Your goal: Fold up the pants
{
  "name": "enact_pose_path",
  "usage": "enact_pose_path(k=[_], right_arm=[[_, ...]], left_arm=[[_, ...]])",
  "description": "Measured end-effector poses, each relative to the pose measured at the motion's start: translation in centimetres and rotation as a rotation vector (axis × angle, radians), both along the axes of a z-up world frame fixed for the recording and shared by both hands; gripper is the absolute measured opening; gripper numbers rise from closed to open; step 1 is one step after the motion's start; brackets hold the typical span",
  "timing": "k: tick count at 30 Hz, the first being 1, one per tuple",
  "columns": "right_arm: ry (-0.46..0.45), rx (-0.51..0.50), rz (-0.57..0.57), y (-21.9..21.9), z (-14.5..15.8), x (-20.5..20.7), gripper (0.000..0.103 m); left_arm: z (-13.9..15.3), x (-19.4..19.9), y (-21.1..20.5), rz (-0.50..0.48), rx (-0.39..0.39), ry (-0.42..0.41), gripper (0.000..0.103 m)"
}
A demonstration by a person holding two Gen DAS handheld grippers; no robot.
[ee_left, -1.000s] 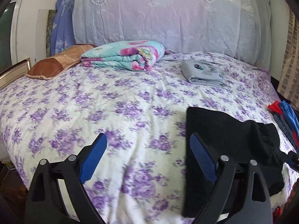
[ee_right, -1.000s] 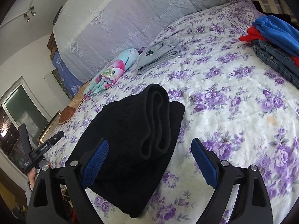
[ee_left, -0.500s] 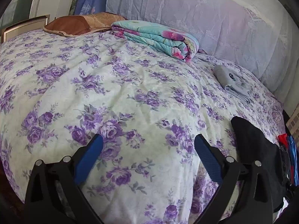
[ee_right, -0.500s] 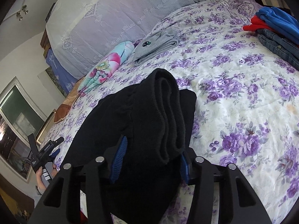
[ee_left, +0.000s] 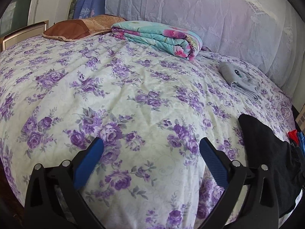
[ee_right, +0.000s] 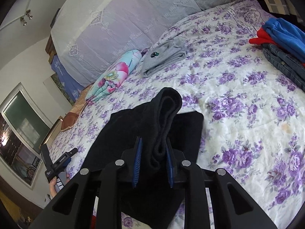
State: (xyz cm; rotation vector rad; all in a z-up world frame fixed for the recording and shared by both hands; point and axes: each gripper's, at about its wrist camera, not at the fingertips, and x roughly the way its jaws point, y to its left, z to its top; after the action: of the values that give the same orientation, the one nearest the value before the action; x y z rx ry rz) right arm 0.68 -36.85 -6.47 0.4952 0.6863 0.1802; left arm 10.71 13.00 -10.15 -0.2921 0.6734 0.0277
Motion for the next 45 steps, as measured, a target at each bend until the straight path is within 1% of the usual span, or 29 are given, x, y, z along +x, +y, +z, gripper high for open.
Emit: enact_pose_path(k=[1,5,8,10,12,15,19,21,23,25,26,27,28,29,30,32,34,35,37,38,40,42,45], right_arm=[[0.006,-0.003,-0.005,-0.1,-0.4,0.0,0.024],[-0.001,0.086,0.011,-0.6,-0.8,-0.4,0.024],[0.044,0.144,0.044,-0.6,-1.6,0.6,0.031],[0.068,0.198,0.048,-0.8,-2.5,1.1,0.031],[0.055,0.242,0.039,-1.2,-2.8,1.1,0.026],[0.015,0.281,0.042,-1.3,-1.7,0.5,0.021],[-0.042,0.331,0.076,-0.7,1.4,-1.2,0.02],[-0.043,0.355,0.089,-0.7,1.9,-2.2,0.02],[-0.008,0.338,0.073,-0.9,0.7,-3.2,0.02],[0.073,0.323,0.041,-1.3,-2.0,-3.8,0.02],[0.108,0.333,0.027,-1.7,-3.4,-3.9,0.02],[0.129,0.364,0.021,-2.2,-4.5,-4.1,0.023],[0.128,0.393,0.022,-2.6,-4.9,-4.3,0.024],[0.123,0.402,0.021,-2.9,-4.7,-4.7,0.027],[0.114,0.381,0.008,-3.1,-4.0,-5.0,0.034],[0.054,0.277,-0.045,-3.8,-1.7,-6.1,0.039],[-0.035,0.165,-0.107,-4.3,1.0,-7.2,0.039],[-0.08,0.115,-0.118,-4.2,2.3,-7.5,0.039],[-0.146,0.032,-0.08,-3.0,4.6,-7.2,0.039],[-0.166,0.012,-0.051,-2.1,5.4,-6.7,0.038],[-0.181,-0.03,0.007,0.1,6.3,-5.0,0.037],[-0.178,-0.082,0.05,2.4,6.3,-3.0,0.037],[-0.118,-0.12,0.095,5.0,4.8,0.2,0.037]], left_arm=[[0.0,0.0,-0.1,0.0,0.001,0.0,0.098],[0.0,0.0,-0.1,0.0,0.004,0.0,0.098],[0.0,0.0,-0.1,0.0,0.006,0.0,0.098],[0.0,0.0,-0.1,0.0,0.003,-0.001,0.098],[0.0,0.0,-0.1,0.0,0.005,-0.001,0.098],[0.0,0.0,-0.1,0.0,0.005,0.0,0.098],[0.0,0.0,-0.2,-0.004,0.005,0.002,0.098],[0.0,0.0,-0.2,-0.005,0.004,0.002,0.098],[0.0,-0.1,-0.2,-0.004,0.004,0.001,0.098],[0.0,-0.1,-0.2,-0.003,0.005,0.001,0.098],[0.0,-0.1,-0.2,-0.003,0.005,0.001,0.098],[0.1,-0.1,-0.2,-0.003,0.006,0.002,0.098],[0.1,-0.1,-0.2,-0.004,0.005,0.003,0.098],[0.1,-0.1,-0.2,-0.005,0.006,0.005,0.098],[0.0,-0.1,-0.3,-0.005,0.008,0.007,0.098],[0.0,-0.1,-0.3,-0.005,0.012,0.01,0.098],[-0.1,-0.1,-0.4,-0.002,0.017,0.011,0.098],[-0.1,-0.1,-0.5,-0.001,0.02,0.011,0.098],[-0.1,-0.1,-0.6,0.003,0.027,0.012,0.098],[-0.1,-0.1,-0.7,0.004,0.03,0.012,0.098],[-0.1,-0.1,-0.7,0.004,0.033,0.013,0.098],[-0.1,-0.1,-0.7,0.003,0.03,0.013,0.098],[-0.1,-0.2,-0.7,0.0,0.027,0.012,0.098]])
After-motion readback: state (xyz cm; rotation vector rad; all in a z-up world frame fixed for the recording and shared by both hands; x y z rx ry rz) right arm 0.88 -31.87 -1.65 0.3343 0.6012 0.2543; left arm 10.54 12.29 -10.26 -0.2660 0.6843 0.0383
